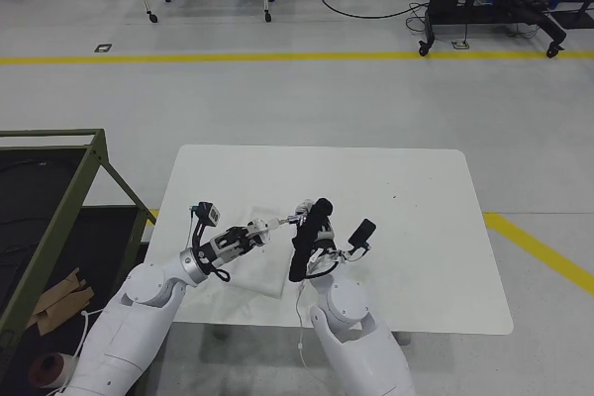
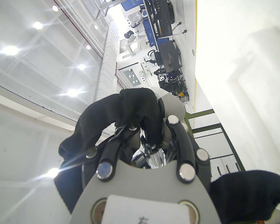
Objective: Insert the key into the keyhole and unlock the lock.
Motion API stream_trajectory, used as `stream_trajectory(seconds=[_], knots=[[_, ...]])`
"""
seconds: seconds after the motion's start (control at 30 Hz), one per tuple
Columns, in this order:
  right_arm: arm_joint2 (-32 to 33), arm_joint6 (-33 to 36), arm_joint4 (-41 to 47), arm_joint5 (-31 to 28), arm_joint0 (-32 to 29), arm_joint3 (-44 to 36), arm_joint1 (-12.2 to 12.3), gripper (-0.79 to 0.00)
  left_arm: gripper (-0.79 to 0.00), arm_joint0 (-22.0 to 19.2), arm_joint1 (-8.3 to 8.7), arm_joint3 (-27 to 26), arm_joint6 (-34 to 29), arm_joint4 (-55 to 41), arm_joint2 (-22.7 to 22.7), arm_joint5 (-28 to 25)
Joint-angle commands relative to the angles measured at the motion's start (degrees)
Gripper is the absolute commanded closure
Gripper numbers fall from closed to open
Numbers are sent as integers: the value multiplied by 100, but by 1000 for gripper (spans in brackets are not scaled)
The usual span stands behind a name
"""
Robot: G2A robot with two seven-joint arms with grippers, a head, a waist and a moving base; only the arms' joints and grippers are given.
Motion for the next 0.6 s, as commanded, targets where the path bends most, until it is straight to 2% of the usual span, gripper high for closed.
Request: stream_trajectory(seconds=[0.0,0.2,0.3,0.57], knots=[[-13,2,-32,-21,-17,-3,-3,0,-58,3,-1,17,-11,-3,-8,5],[-44,19,-74,-45,-60,-23,-13,0,-37,12,-4,41,-58,-13,-29,39],[-48,26,-102,-54,-88,-39,-15,0,0,22,-6,40,-87,-13,-31,52],[-37,49,-160,-80,-154,-85,-18,0,0,50,-12,6,-103,38,-30,58]])
